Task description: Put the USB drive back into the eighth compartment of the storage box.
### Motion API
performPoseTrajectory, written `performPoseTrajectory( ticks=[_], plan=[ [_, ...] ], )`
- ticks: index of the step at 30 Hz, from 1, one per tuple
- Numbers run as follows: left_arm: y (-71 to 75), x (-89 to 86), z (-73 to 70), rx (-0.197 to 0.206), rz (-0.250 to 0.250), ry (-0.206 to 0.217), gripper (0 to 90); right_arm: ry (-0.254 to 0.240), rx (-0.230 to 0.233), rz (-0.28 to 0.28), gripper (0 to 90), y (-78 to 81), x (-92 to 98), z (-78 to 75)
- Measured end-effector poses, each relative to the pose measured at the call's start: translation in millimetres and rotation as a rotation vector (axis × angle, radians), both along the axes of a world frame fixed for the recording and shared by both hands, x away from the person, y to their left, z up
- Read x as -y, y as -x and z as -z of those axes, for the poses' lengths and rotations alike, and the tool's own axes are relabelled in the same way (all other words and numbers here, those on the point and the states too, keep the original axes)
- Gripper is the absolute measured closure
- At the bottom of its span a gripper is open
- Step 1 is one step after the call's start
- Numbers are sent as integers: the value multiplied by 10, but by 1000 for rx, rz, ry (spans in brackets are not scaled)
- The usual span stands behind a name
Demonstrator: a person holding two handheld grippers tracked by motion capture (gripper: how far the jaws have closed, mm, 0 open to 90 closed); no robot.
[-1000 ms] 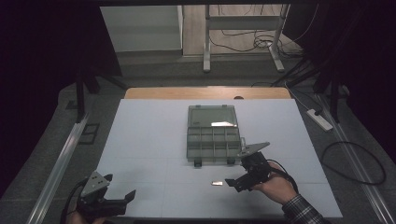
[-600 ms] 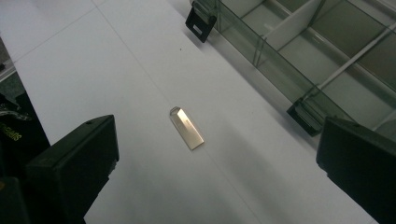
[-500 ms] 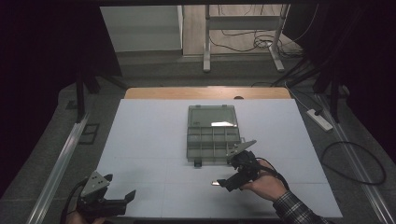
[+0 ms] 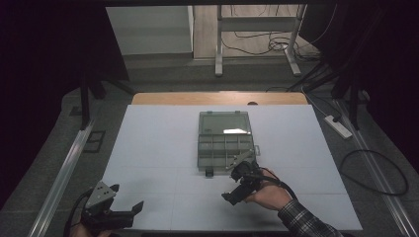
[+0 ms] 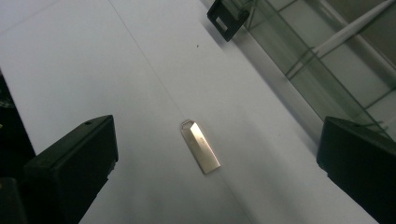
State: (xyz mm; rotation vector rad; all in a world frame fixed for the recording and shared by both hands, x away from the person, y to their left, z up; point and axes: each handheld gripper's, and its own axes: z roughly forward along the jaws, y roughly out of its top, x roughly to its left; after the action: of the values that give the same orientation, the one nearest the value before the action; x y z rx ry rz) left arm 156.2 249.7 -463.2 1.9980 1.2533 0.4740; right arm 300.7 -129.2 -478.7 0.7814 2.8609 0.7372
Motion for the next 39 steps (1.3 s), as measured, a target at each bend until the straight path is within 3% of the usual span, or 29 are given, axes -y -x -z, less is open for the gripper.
performPoseTrajectory(
  ticks=[23,30,33,39],
  plan=[
    [3,-2,0,2,3,1,43,169,-21,-71,0,9,-141,383],
    [3,-1,0,2,4,1,44,166,-7,-84,17,29,-137,380],
    [2,0,0,2,3,1,44,156,-4,-107,117,36,-132,350],
    [3,3,0,3,3,-2,44,125,0,-175,625,54,-103,260]
  ],
)
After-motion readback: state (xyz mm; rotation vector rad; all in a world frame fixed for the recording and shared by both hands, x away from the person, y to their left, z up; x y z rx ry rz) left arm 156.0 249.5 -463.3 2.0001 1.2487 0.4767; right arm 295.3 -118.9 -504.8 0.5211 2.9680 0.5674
